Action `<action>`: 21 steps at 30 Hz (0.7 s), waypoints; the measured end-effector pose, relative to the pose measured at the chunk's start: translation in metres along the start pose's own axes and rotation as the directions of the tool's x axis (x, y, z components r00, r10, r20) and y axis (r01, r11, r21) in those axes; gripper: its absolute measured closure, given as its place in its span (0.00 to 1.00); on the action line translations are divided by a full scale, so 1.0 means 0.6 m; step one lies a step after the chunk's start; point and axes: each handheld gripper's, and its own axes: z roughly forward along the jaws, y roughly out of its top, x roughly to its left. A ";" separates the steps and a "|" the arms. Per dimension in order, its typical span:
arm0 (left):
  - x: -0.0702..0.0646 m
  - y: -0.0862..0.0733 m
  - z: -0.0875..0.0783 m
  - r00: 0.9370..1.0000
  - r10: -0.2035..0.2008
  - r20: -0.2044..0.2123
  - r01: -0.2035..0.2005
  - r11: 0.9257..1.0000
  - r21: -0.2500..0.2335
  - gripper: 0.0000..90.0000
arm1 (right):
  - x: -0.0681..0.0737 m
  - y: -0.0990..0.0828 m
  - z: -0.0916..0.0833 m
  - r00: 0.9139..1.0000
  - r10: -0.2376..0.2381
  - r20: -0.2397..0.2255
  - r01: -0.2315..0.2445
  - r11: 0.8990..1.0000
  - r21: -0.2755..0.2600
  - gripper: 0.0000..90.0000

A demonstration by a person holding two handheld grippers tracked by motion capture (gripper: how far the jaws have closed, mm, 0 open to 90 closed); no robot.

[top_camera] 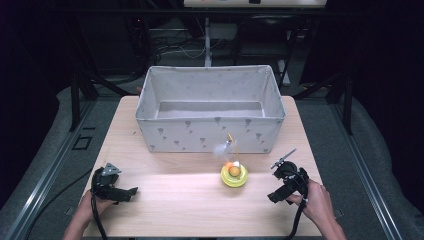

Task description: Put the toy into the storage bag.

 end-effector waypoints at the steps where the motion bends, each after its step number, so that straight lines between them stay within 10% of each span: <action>1: 0.000 0.000 0.000 1.000 -0.002 0.000 0.002 1.000 0.000 0.00 | 0.000 0.001 0.000 1.000 -0.008 0.004 0.008 1.000 -0.001 0.06; 21: -0.003 -0.003 0.000 1.000 -0.002 -0.004 0.002 1.000 -0.011 0.00 | 0.044 0.044 -0.035 0.994 -0.107 0.011 0.108 0.994 -0.028 0.07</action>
